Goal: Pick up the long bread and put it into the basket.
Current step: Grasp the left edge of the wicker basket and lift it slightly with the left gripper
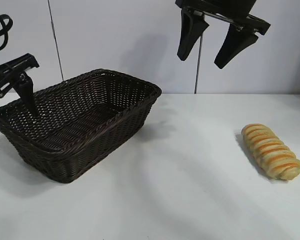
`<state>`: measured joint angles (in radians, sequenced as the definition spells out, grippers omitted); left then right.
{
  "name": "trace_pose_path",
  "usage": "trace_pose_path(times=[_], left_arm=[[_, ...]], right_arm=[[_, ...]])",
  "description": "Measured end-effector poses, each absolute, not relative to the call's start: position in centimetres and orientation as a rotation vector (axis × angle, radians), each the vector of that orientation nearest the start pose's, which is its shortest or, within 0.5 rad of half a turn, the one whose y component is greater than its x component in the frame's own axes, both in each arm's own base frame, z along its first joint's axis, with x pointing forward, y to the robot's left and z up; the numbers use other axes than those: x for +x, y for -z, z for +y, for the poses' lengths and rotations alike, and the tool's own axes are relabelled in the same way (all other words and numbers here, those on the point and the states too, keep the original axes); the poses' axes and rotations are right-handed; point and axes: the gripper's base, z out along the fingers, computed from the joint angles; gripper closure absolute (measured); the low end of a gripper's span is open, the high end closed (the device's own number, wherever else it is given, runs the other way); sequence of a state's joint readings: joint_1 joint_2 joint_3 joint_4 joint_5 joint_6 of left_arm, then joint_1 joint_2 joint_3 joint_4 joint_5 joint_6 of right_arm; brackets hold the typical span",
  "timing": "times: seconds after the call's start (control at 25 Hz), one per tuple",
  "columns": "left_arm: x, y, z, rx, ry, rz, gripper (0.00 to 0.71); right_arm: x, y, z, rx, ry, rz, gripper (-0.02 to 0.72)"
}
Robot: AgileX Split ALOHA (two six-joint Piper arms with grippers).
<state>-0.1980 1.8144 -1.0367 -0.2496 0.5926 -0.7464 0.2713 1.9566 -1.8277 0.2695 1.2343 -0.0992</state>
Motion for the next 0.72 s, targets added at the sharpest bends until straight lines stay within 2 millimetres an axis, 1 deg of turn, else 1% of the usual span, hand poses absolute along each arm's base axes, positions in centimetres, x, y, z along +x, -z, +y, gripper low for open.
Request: trace_pose_path(times=[0.12,0.24,0.28,0.36,0.56,0.72], left_arm=[[33.35,-14.96,-7.93,-1.063,0.404,2.740,0.177],[33.50,-14.63,-7.93,-1.064,0.403,2.736,0.180],[33.51,-14.55,-7.93,-1.065,0.402,2.736,0.193],[33.52,-14.55,-7.93,-1.065,0.402,2.736,0.237],[33.53,-14.56,-7.93,-1.064,0.403,2.735,0.385],[33.53,-14.56,-7.93,-1.065,0.403,2.734,0.474]], right_arm=[[39.85,-29.76,13.46,-0.451,-0.417,2.807,0.135],[39.85,-29.76,13.46,-0.451,-0.417,2.807,0.135],[39.85,-29.76,13.46,-0.451,-0.417,2.807,0.135],[39.85,-29.76,13.46,-0.451,-0.417,2.807,0.135],[39.85,-29.76,13.46,-0.451,-0.417,2.807,0.135],[39.84,-29.76,13.46,-0.452,-0.417,2.808,0.135]])
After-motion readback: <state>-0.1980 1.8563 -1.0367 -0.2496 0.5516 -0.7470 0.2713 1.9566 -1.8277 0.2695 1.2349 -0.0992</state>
